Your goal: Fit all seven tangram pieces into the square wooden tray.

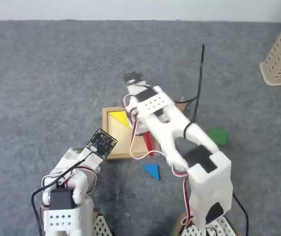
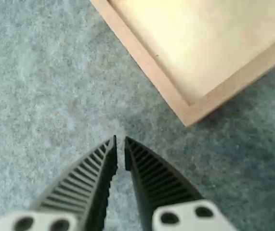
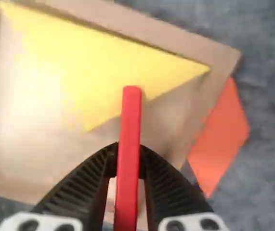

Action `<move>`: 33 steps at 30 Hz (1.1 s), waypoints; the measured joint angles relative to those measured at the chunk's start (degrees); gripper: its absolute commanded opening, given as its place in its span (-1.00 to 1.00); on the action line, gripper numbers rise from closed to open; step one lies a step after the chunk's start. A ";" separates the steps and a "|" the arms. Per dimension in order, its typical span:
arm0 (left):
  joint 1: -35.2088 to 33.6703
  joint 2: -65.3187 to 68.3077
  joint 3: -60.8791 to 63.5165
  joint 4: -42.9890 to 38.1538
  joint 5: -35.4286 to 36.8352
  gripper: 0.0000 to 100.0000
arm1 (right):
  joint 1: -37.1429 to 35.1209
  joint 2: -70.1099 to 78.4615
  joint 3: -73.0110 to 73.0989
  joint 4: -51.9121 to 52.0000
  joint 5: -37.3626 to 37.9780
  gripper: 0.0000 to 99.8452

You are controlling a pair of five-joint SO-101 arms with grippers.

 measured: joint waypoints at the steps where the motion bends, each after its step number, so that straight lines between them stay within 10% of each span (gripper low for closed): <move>1: 0.00 0.00 0.00 0.00 0.00 -0.95 | 0.97 0.18 -0.18 0.00 0.00 -0.99; 19: 0.00 0.00 0.00 0.00 0.00 -0.95 | 8.70 0.26 -1.58 1.23 -0.97 -0.99; 33: 0.00 0.00 0.00 0.00 0.00 -0.95 | -6.07 -0.88 -4.66 -0.79 -3.52 -0.98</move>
